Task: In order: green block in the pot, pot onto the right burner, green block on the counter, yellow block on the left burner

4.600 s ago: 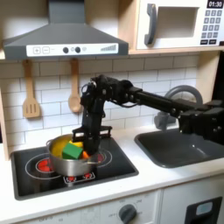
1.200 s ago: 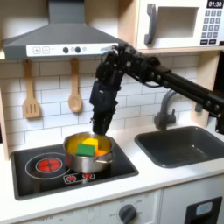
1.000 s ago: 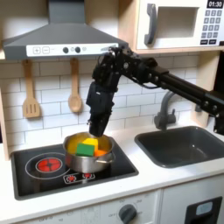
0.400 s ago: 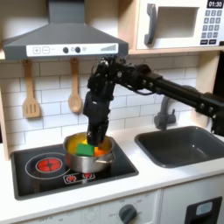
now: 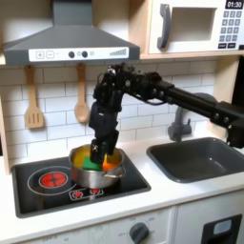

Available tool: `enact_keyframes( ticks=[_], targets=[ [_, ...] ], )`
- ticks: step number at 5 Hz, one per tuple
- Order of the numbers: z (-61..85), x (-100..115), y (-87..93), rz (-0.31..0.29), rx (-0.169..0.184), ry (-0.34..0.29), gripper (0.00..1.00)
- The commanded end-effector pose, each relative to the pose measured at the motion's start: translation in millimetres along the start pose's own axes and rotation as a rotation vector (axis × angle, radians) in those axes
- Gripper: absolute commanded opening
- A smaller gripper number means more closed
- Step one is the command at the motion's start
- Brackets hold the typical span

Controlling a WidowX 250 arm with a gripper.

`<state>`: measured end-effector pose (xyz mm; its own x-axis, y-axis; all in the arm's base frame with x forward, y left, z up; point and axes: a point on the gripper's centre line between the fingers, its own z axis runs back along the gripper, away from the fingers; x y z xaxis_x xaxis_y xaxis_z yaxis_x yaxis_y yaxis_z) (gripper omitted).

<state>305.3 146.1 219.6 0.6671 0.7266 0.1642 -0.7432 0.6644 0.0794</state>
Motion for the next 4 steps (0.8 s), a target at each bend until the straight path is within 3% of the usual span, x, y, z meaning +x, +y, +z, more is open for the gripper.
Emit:
enact_keyframes(
  ticks=[1, 4],
  targets=[
    [-7.8, 7.9, 7.8, 0.052, 0.012, 0.019, 1.0],
    [-9.0, 5.6, 8.4, 0.101, 0.014, 0.021, 1.0]
  ],
)
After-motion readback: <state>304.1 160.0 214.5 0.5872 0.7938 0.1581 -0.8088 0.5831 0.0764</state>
